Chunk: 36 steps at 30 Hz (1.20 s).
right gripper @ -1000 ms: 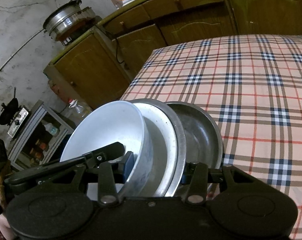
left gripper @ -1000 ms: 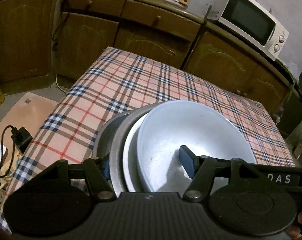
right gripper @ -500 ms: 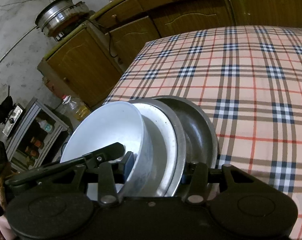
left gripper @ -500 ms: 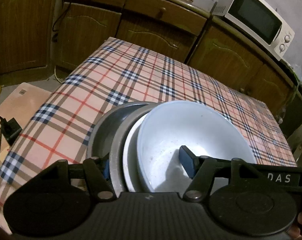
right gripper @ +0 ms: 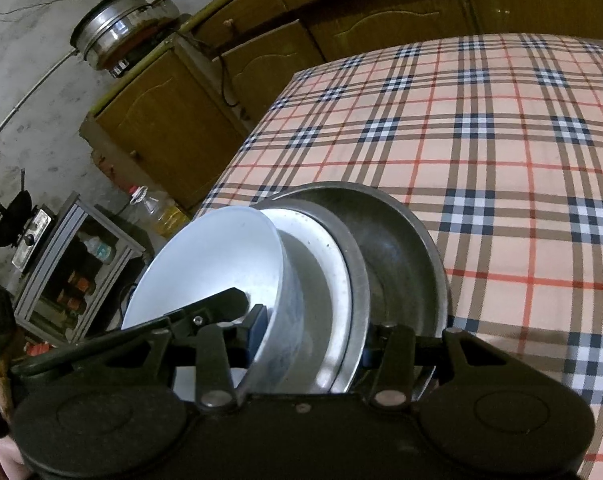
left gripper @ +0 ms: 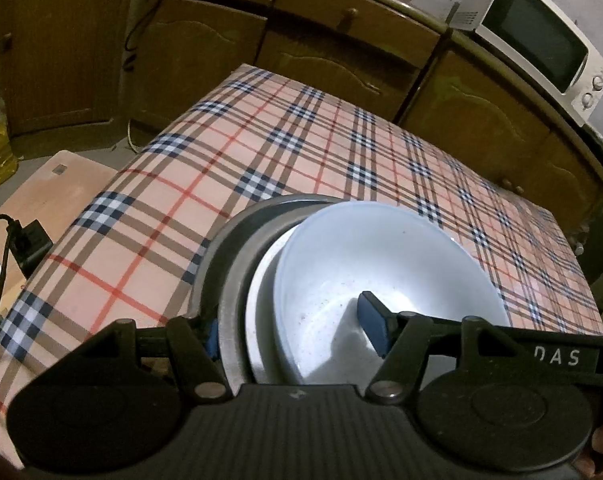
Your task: Organize plates and bowls
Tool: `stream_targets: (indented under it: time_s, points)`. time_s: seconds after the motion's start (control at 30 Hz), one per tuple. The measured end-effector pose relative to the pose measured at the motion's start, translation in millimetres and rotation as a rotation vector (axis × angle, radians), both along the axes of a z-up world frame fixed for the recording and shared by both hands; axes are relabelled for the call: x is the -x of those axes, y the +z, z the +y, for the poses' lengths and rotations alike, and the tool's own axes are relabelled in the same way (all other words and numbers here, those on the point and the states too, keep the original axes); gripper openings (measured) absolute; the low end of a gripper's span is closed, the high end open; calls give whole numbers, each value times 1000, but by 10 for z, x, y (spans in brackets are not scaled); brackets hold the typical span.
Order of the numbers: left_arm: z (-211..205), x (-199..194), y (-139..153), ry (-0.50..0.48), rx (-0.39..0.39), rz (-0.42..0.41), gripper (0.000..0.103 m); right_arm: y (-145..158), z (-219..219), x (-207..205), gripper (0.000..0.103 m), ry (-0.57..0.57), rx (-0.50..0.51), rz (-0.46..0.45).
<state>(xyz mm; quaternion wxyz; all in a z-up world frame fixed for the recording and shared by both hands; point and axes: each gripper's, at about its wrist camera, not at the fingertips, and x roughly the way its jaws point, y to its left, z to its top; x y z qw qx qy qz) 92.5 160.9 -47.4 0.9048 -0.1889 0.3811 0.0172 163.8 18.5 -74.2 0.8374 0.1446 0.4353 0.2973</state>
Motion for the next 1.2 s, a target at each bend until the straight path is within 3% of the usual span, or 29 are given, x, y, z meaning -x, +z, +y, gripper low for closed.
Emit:
stream_targets:
  time_s: [0.3, 0.43, 0.6, 1.1, 1.2]
  points:
    - [-53, -3, -12, -11, -43, 6, 67, -42, -24, -54, 53, -12, -13, 13]
    - [-130, 15, 41, -10, -145, -20, 65, 0, -19, -25, 51, -9, 3, -21]
    - [-55, 17, 36, 6, -108, -14, 66, 56, 52, -14, 50, 6, 46, -50]
    - [-185, 61, 72, -40, -253, -21, 64, 173, 175, 24, 50, 38, 151, -80]
    - [-157, 59, 70, -36, -239, -15, 63, 205, 204, 24, 50, 45, 176, -84]
